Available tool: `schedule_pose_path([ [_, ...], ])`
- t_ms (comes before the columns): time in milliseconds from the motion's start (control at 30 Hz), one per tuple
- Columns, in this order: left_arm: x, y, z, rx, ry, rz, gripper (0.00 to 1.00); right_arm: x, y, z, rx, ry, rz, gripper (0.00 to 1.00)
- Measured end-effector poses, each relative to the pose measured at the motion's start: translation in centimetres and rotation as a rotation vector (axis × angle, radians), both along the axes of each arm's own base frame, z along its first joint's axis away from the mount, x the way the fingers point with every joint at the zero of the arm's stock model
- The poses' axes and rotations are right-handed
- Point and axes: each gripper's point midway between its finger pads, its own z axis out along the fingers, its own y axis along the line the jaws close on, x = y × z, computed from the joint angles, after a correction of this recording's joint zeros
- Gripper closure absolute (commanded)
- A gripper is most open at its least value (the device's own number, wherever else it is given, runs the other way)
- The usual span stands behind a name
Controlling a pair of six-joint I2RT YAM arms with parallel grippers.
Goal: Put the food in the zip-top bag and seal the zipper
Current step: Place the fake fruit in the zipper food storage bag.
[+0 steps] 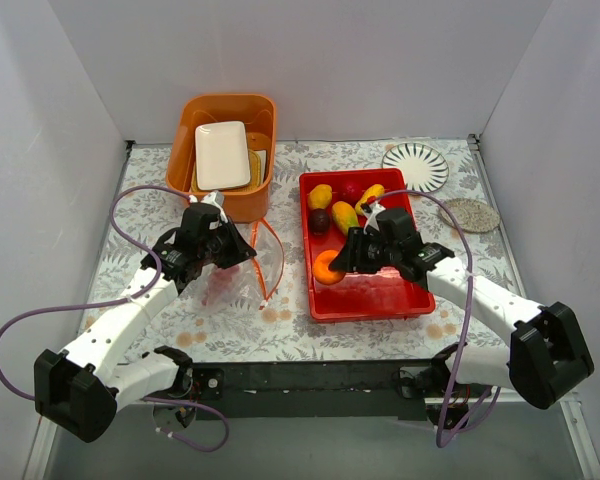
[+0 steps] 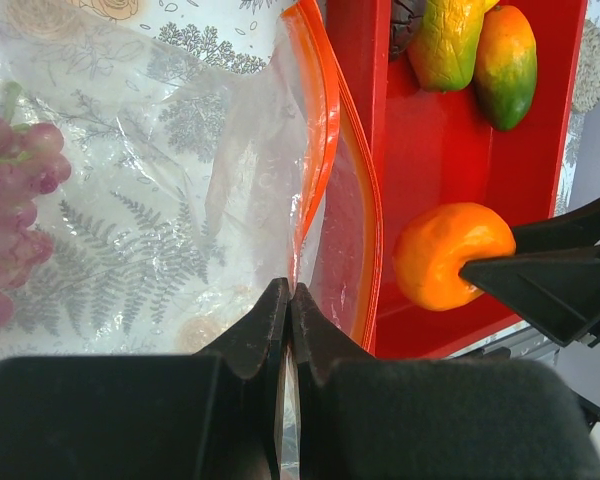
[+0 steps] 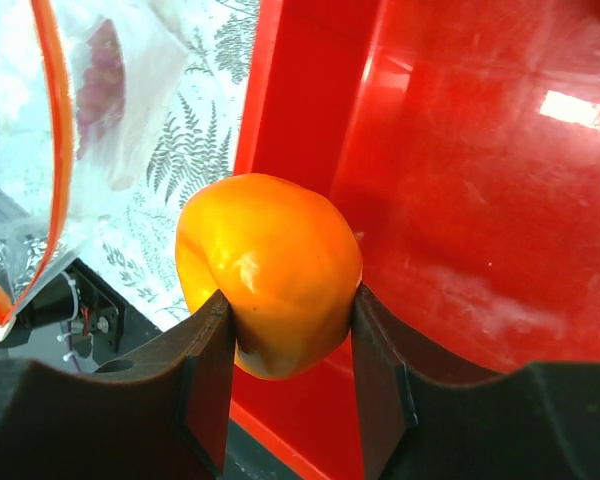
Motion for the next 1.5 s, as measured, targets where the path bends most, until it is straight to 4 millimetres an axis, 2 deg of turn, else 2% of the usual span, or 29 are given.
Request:
schedule_pose_path([
  [333, 0.0, 0.0, 0.0, 0.001, 0.002, 0.001, 1.00, -0.7, 2.3, 2.2, 0.024, -0.036, 0.051, 0.96],
  [667, -0.2, -0.2, 0.1, -0.008, 0.005, -0.009, 1.00, -0.2, 4.3, 4.9, 0.066, -0.078, 0.083, 0.96],
  [933, -0.4, -0.4, 0.1, -0.019, 0.010, -0.024, 1.00, 0.7, 8.6, 6.9, 0.103, -0.115, 0.154, 0.96],
  [1133, -0.5, -0.6, 0.2, -0.027, 0.015, -0.029, 1.00, 1.5, 10.9, 6.6, 0.101, -0.108, 0.185, 0.93],
  [1233, -0.5, -0.6, 0.3, -0.032, 0.016, -0.025, 1.00, 2.1, 12.0, 6.6, 0.091, -0.107, 0.200, 0.87],
  [1333, -0.3, -0.7, 0.9, -0.040, 0.004, -0.023, 1.00, 2.2, 12.7, 6.0, 0.078, -0.103, 0.217, 0.64],
  [1367, -0.2, -0.7, 1.2, -0.042, -0.006, -0.021, 1.00, 2.0, 12.8, 5.7, 0.064, -0.095, 0.227, 0.50],
  [1433, 0.0, -0.7, 2.0, -0.049, -0.029, -0.016, 1.00, 1.7, 13.2, 5.3, 0.041, -0.085, 0.248, 0.41],
  [1500, 0.1, -0.5, 2.6, -0.051, -0.047, -0.009, 1.00, 1.4, 13.8, 5.2, 0.021, -0.089, 0.277, 0.22],
])
